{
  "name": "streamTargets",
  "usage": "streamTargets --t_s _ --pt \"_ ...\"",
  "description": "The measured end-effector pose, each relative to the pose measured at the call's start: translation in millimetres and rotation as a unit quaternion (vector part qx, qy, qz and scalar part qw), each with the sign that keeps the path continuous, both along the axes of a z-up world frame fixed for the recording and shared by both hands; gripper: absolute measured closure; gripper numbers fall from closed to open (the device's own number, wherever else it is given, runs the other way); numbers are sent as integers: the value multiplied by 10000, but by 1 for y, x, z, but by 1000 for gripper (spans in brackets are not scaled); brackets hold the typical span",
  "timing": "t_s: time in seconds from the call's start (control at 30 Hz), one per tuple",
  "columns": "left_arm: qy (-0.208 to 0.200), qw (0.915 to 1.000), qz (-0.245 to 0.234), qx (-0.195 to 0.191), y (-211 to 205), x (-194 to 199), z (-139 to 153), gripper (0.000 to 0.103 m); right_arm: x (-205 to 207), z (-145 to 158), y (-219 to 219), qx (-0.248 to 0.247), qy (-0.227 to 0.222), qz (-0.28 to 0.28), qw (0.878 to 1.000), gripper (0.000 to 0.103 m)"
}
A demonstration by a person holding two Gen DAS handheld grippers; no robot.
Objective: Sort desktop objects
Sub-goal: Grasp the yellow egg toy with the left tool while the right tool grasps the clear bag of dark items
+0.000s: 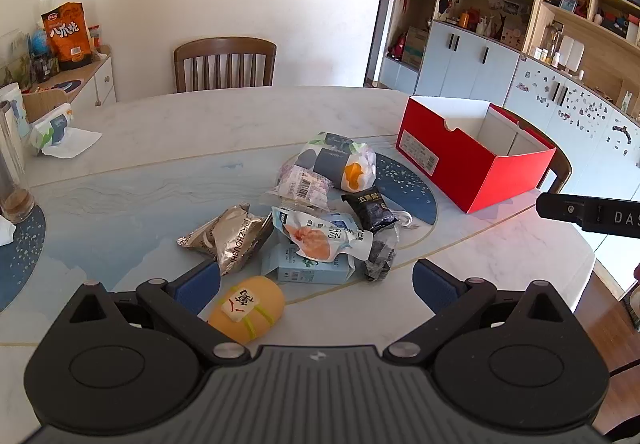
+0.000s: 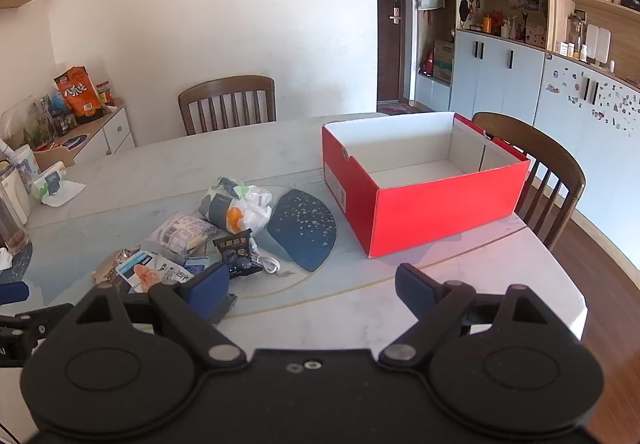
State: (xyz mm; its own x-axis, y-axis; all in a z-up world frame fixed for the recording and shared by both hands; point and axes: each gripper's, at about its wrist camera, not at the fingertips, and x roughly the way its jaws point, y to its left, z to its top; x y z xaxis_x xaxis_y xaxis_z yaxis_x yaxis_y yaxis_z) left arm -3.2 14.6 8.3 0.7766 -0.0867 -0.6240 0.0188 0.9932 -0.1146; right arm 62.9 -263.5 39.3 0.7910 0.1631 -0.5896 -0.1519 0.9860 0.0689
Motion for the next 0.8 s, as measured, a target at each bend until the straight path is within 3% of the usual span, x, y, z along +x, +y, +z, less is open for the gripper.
streamTargets --t_s 0.43,0.8 --pt "69 9999 73 -3 12 9 -12 0 11 -12 22 34 54 479 9988 14" --pt "76 9998 -81 182 18 27 -33 0 27 -40 53 -150 72 952 9953 14"
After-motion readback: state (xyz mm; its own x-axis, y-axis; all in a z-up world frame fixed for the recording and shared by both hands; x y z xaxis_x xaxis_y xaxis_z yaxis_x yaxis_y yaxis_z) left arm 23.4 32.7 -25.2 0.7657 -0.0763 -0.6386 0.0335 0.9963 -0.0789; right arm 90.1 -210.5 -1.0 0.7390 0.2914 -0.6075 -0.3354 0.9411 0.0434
